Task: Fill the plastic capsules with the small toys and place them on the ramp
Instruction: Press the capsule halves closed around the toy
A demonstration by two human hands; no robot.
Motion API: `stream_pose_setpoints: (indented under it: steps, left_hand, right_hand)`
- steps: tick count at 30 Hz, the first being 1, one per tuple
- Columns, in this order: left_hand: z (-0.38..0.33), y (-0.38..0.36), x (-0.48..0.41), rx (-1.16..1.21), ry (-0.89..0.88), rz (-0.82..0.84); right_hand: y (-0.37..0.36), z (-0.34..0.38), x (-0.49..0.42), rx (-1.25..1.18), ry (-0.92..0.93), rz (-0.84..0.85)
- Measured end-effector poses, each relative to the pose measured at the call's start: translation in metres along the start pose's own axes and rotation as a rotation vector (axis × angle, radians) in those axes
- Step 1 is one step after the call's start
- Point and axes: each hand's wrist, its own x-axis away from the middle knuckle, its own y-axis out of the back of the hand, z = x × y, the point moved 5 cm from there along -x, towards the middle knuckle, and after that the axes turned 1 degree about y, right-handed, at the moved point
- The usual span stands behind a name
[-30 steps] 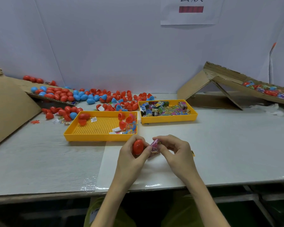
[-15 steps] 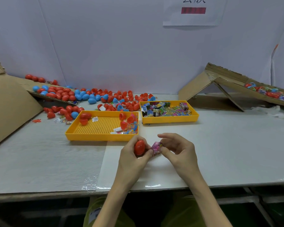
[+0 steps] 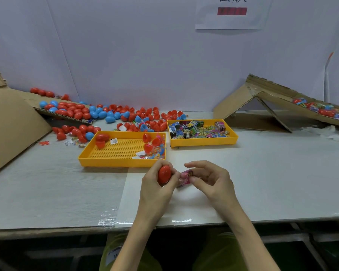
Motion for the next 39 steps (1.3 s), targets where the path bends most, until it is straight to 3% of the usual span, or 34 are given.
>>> stream_pose_setpoints:
  steps: [17,39]
  left_hand:
    - [-0.0006,-0.0041,0.0006,0.028,0.028,0.082]
    - [-0.0021,-0.0023,0.0006,0.061,0.042,0.087]
  right_hand:
    - [0.0022,0.0017,0.0010,-0.093,-0.006,-0.009]
    - [0.0015,-0.0010,-0.0006,0.011,0.009,-0.007]
